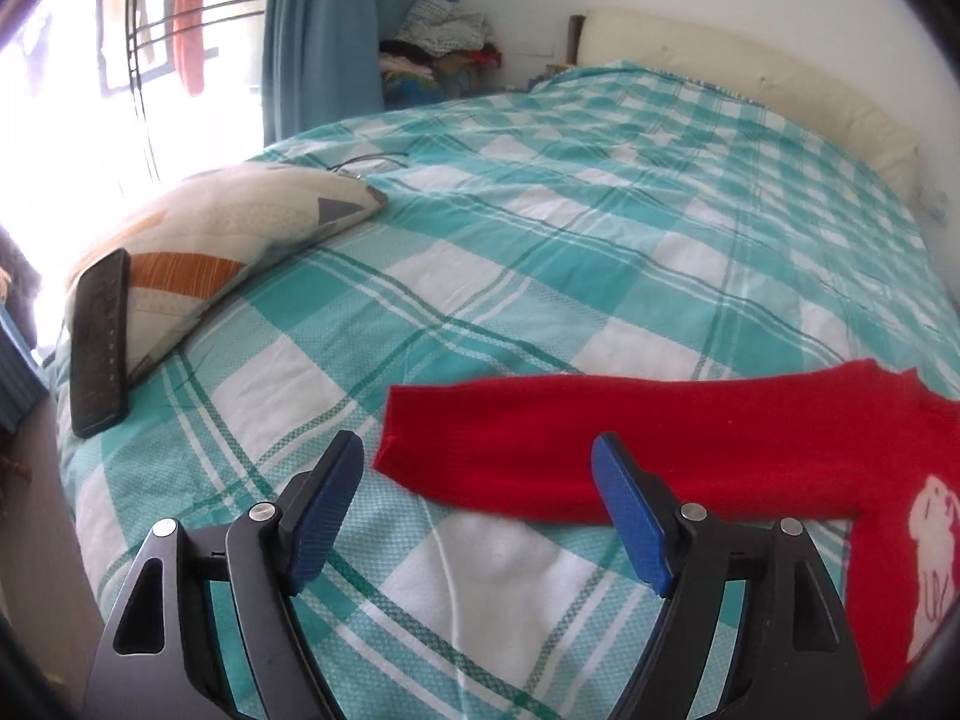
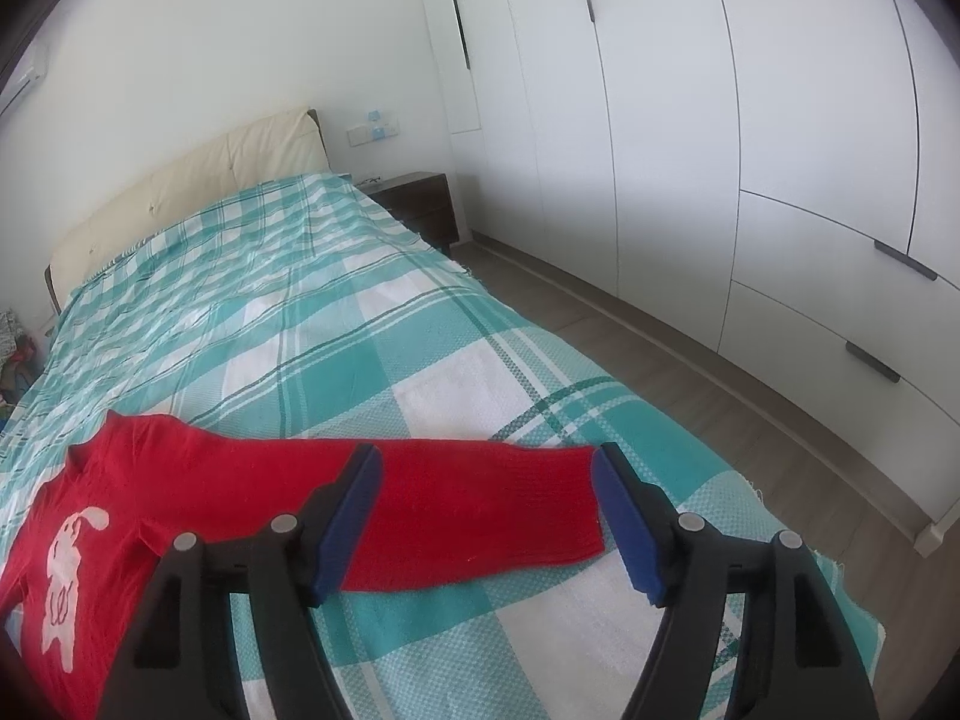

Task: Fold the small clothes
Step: 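Lay both sleeves flat and open both grippers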

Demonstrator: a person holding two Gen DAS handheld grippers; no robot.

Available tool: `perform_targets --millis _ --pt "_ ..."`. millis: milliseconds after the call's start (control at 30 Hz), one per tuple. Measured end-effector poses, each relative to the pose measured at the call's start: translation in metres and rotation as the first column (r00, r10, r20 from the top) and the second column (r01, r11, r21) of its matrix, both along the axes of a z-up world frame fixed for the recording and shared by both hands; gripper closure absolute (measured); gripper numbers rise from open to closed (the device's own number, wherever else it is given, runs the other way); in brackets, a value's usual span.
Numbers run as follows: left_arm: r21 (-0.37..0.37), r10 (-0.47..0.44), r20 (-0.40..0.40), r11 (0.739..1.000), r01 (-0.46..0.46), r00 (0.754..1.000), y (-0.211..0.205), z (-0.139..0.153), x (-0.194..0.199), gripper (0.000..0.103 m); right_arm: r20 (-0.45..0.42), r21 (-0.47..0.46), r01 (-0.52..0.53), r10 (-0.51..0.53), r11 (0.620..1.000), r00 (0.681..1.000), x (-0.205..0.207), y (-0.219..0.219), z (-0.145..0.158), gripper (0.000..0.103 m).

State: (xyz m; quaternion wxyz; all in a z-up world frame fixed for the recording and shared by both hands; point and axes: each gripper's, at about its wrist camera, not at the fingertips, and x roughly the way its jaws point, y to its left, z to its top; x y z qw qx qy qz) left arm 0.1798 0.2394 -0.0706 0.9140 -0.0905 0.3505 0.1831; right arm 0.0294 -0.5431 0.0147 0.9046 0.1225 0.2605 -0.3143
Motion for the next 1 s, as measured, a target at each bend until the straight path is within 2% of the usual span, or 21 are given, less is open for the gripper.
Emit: perform_targets --millis 33,133,233,300,367,467,567,700,833,1000 --pt "0.006 -0.045 0.025 0.999 0.044 0.999 -0.013 0.004 -0.006 0.013 0.007 -0.006 0.003 -0.003 1.000 1.000 -0.002 0.002 0.001 0.030" --pt "-0.008 -0.174 0.058 0.985 0.174 0.983 -0.050 0.007 -0.016 0.009 0.044 -0.032 0.006 -0.004 0.999 0.999 -0.011 0.011 0.009 0.030" --pt "-0.100 -0.287 0.031 0.952 0.288 0.958 -0.079 -0.005 -0.012 0.008 0.094 -0.071 -0.017 0.023 0.997 0.995 -0.022 0.029 0.016 0.025" --pt "-0.152 -0.326 -0.005 0.935 0.322 0.945 -0.092 -0.018 -0.004 0.008 0.114 -0.100 -0.048 0.059 0.994 0.992 -0.027 0.044 0.019 0.022" --pt "-0.164 -0.345 -0.054 0.929 0.332 0.937 -0.106 -0.032 0.000 0.008 0.107 -0.127 -0.096 0.110 0.987 0.988 -0.026 0.060 0.019 0.022" --pt "-0.120 -0.363 -0.117 0.929 0.349 0.924 -0.120 -0.044 0.004 0.008 0.062 -0.156 -0.196 0.208 0.968 0.976 -0.017 0.081 0.013 0.021" --pt "-0.114 -0.368 -0.159 0.929 0.353 0.916 -0.125 -0.053 0.007 0.008 0.015 -0.185 -0.257 0.264 0.949 0.964 -0.003 0.093 0.005 0.021" --pt "-0.122 -0.373 -0.199 0.927 0.355 0.906 -0.126 -0.061 0.007 0.007 -0.015 -0.170 -0.268 0.270 0.948 0.963 0.008 0.092 -0.003 0.021" --pt "-0.123 -0.379 -0.231 0.925 0.359 0.896 -0.130 -0.067 0.009 0.001 -0.007 -0.160 -0.260 0.262 0.952 0.965 0.004 0.090 -0.003 0.021" --pt "-0.108 -0.378 -0.262 0.926 0.362 0.888 -0.134 -0.073 0.010 0.000 -0.006 -0.145 -0.246 0.248 0.958 0.969 0.003 0.085 -0.004 0.021"
